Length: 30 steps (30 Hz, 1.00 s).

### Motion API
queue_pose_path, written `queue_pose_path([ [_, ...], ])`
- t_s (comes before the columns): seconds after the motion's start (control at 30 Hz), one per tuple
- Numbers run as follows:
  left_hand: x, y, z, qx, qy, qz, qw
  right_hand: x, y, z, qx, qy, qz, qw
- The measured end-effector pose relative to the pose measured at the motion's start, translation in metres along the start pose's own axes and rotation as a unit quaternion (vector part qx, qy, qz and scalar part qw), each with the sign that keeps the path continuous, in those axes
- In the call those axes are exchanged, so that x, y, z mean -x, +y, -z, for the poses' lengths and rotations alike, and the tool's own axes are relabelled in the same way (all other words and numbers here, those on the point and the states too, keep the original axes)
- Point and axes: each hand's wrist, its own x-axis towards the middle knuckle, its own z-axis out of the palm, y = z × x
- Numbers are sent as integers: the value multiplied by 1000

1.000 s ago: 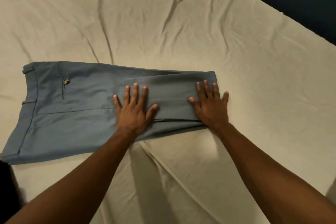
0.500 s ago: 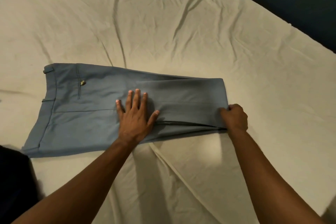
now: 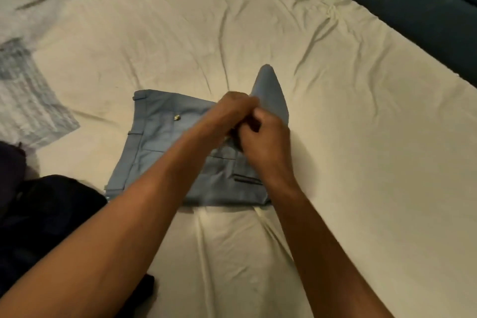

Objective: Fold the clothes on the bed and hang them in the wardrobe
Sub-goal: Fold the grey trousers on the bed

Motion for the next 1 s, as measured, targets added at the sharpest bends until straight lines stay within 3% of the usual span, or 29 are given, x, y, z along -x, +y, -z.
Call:
queue_pose_path([
  [0.07, -2, -11, 39, -14, 44, 2, 999, 7, -14, -14, -28, -16, 37, 999],
  [0.13, -1, -24, 80, -4, 97, 21, 995, 11, -17, -25, -33, 26, 62, 997],
  [0.3, -5, -82, 162, 69, 207, 99, 971, 7, 11, -51, 24, 50, 44, 998],
  [0.47, -21, -172, 197, 20, 238, 217, 947, 3, 63, -98, 203, -108, 87, 969],
  [0.6, -33, -197, 204, 20, 250, 183, 950, -1, 97, -120, 342, -177, 81, 919],
  [0.77, -26, -213, 211, -58, 278, 162, 945, -3, 109, -131, 304, -135, 74, 940],
  [0.9, -20, -212, 210, -189, 318, 166, 914, -6, 107, -131, 237, -84, 13, 968],
  [1.0, -20, -210, 200, -268, 296, 168, 901, -13, 95, -127, 191, 6, -101, 976],
])
